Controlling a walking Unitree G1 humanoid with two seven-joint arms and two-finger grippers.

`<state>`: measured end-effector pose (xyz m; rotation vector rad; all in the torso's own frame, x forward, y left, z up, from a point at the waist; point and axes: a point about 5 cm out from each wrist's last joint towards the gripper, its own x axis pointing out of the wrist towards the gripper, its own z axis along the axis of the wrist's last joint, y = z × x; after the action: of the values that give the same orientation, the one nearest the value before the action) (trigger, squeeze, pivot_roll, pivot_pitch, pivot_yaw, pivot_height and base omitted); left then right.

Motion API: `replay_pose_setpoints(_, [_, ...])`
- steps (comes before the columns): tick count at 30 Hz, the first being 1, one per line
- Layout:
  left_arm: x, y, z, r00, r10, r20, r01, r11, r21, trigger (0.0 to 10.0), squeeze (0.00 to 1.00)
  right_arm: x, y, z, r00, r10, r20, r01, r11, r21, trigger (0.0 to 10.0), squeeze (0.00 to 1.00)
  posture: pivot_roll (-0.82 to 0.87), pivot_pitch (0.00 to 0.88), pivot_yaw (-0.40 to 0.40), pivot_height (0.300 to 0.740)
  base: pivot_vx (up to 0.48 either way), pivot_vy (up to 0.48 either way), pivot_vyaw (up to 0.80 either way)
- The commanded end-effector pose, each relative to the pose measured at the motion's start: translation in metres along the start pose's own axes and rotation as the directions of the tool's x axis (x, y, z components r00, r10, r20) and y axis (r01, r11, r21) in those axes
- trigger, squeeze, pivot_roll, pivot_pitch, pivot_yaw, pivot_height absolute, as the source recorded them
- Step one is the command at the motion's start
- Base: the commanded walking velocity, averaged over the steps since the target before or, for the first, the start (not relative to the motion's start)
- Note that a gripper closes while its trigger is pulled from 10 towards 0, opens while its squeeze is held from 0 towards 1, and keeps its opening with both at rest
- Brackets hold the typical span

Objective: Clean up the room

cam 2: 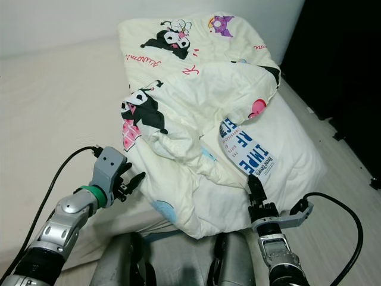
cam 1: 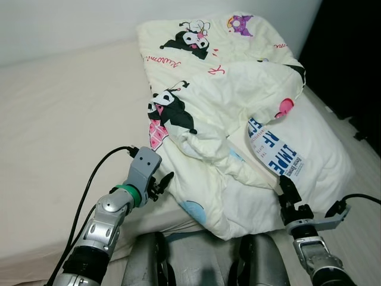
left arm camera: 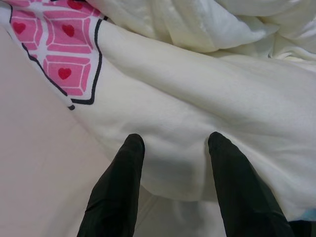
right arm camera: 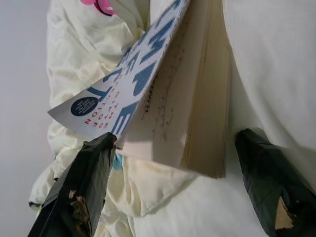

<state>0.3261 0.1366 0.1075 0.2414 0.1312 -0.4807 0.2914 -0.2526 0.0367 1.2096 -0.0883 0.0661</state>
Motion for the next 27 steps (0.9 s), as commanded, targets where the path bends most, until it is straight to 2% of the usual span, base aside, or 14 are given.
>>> replay_pose_setpoints(1, [-0.004, 0.0, -0.009, 0.999, -0.002, -0.038, 0.002, 1.0, -0.006, 10.0, 0.0, -0.003, -0.004, -0.004, 0.999, -0.027, -0.017, 0.027, 0.999, 0.017, 10.0, 0.0, 0.2, 0.197, 0.157, 0.595, 0.0, 0.0, 0.0])
replay_pose_setpoints(7, [-0.006, 0.002, -0.008, 0.999, 0.003, -0.04, -0.004, 1.0, -0.003, 10.0, 0.0, 0.004, 0.001, -0.004, 0.999, -0.027, -0.034, 0.026, 1.0, -0.007, 10.0, 0.0, 0.22, 0.198, 0.16, 0.595, 0.0, 0.0, 0.0])
replay_pose_setpoints(12, [-0.008, 0.002, -0.009, 0.999, 0.006, -0.043, -0.006, 1.0, 0.0, 10.0, 0.0, 0.012, 0.009, 0.007, 1.0, 0.013, -0.007, -0.013, 0.999, -0.035, 10.0, 0.0, 0.22, 0.196, 0.16, 0.595, 0.0, 0.0, 0.0])
replay_pose_setpoints(16, [-0.007, 0.0, -0.008, 0.999, 0.003, -0.042, -0.003, 1.0, -0.004, 10.0, 0.0, 0.011, 0.01, 0.014, 0.999, 0.047, 0.014, -0.046, 0.997, -0.06, 10.0, 0.0, 0.21, 0.194, 0.154, 0.595, 0.0, 0.0, 0.0])
replay_pose_setpoints(20, [-0.007, -0.002, -0.009, 0.999, -0.006, -0.043, 0.006, 1.0, -0.007, 10.0, 0.0, 0.005, 0.01, 0.02, 0.994, 0.088, 0.058, -0.084, 0.994, -0.072, 10.0, 0.0, 0.19, 0.192, 0.152, 0.595, 0.0, 0.0, 0.0])
replay_pose_setpoints(22, [-0.005, -0.005, -0.01, 0.999, -0.017, -0.046, 0.017, 1.0, -0.009, 10.0, 0.0, -0.006, 0.007, 0.025, 0.985, 0.126, 0.115, -0.119, 0.99, -0.071, 10.0, 0.0, 0.17, 0.189, 0.148, 0.595, 0.0, 0.0, 0.0])
replay_pose_setpoints(27, [-0.002, -0.008, -0.009, 0.999, -0.025, -0.043, 0.024, 1.0, -0.014, 10.0, 0.0, -0.015, 0.004, 0.028, 0.979, 0.137, 0.151, -0.126, 0.989, -0.077, 10.0, 0.0, 0.16, 0.188, 0.146, 0.595, 0.0, 0.0, 0.0])
